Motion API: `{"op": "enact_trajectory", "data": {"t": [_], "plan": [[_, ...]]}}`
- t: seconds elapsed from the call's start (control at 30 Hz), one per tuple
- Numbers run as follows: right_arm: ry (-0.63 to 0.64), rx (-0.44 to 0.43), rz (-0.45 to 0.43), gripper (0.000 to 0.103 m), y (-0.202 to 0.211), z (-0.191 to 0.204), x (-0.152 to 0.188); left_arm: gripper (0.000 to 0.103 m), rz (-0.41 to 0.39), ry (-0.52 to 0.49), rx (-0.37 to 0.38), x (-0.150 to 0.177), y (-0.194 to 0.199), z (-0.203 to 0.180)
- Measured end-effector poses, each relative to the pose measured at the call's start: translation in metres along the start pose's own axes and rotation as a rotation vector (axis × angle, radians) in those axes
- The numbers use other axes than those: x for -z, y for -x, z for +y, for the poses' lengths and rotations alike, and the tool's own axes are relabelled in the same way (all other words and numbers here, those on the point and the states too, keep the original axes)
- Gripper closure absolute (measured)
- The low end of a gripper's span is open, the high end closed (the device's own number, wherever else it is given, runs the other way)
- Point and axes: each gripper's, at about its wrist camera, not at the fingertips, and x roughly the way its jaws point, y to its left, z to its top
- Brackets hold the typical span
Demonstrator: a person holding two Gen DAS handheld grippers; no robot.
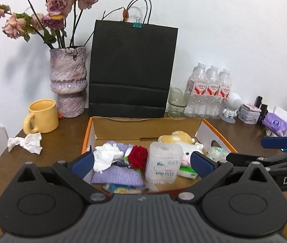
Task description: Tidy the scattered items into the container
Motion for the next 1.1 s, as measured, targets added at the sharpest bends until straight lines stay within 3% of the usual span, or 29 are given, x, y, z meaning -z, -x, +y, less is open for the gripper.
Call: {"op": "enact_trajectory", "data": {"t": [0.57, 1.1], "plan": [[0.01, 0.037, -0.013, 0.0, 0.086, 0.025, 0.028, 0.0, -0.023, -0.05, -0.064, 0.021, 0.079, -0.023], [0.014, 0.059, -0.012, 0.0, 0.111, 0.033, 0.047, 0.0, -0.027, -0.063, -0.076, 0.036, 0.102, -0.031]]}}
